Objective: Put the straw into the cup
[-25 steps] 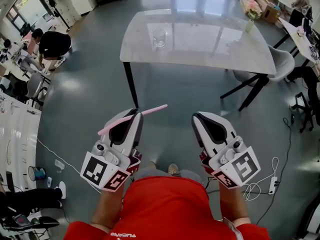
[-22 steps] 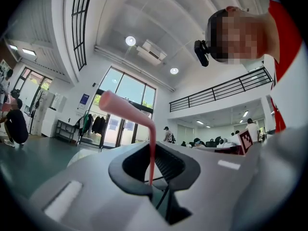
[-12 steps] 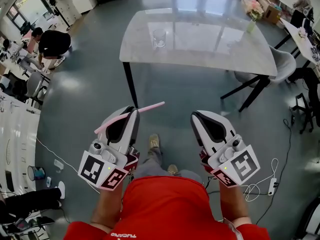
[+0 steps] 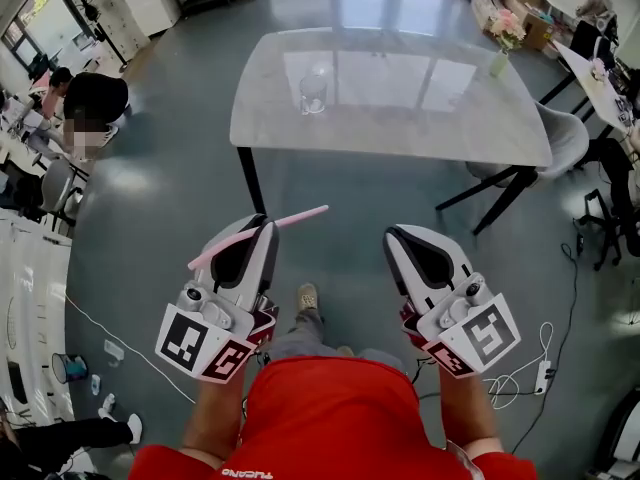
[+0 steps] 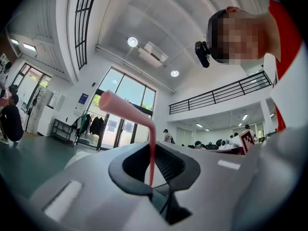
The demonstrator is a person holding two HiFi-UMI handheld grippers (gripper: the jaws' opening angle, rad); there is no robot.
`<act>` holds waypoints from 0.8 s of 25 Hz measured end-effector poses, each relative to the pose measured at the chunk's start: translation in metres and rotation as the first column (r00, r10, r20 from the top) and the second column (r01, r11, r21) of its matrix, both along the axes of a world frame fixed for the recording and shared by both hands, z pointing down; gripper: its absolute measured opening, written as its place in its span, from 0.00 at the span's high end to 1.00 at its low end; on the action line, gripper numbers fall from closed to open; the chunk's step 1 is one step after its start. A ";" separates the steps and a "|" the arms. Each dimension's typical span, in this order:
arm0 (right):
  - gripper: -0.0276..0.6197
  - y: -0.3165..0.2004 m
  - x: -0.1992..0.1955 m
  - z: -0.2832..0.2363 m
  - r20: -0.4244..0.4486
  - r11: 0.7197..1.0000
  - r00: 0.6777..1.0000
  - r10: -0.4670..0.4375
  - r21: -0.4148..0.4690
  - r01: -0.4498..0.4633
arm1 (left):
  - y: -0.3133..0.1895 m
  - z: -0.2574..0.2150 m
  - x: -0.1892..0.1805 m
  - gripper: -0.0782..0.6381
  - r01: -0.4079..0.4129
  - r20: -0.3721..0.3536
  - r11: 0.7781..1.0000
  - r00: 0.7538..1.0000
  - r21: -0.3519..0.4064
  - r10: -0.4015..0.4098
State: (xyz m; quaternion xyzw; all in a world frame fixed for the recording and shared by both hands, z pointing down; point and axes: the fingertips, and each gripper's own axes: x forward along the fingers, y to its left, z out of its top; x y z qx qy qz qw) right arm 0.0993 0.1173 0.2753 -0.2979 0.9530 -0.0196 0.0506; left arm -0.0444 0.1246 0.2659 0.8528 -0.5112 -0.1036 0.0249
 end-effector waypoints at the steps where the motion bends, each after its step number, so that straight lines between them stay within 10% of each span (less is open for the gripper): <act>1: 0.95 -0.008 -0.005 0.001 -0.003 1.000 1.000 0.004 -0.003 -0.004 | -0.008 0.001 -0.005 0.85 -0.002 -0.001 1.000 1.000 -0.001 0.002; 20: 0.95 -0.158 -0.100 0.001 -0.041 0.992 0.991 0.125 -0.023 -0.126 | -0.165 0.003 -0.097 0.85 -0.106 0.000 0.994 0.994 0.003 0.106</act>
